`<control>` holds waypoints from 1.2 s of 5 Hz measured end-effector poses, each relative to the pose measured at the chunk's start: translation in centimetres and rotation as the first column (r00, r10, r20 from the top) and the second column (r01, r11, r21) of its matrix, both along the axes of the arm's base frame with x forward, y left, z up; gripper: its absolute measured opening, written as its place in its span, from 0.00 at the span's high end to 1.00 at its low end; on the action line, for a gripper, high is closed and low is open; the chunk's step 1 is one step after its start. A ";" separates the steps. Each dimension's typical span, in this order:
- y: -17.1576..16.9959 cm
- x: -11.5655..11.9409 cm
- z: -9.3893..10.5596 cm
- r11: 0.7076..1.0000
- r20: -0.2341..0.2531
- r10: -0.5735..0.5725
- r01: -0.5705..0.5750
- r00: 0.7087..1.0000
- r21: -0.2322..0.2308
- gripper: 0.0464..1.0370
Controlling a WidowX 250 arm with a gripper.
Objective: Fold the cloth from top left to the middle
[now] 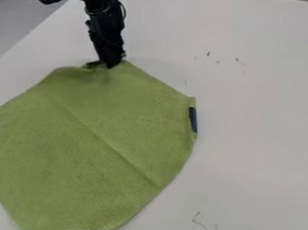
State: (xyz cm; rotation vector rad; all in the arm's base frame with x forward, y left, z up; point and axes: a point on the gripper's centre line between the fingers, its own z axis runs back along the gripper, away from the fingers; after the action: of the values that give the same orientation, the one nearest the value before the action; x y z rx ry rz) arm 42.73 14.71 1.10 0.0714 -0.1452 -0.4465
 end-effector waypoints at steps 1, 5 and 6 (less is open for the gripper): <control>0.3 0.4 0.5 0.999 0.025 -0.027 0.026 0.999 0.038 0.96; -1.4 -4.5 7.1 0.985 0.160 0.053 -0.078 0.986 0.154 0.98; -2.6 -7.3 7.2 0.981 0.151 0.117 -0.138 0.982 0.137 0.98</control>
State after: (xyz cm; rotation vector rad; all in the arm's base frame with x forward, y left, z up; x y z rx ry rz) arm 35.43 12.14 8.31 0.2569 -0.2469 -0.3228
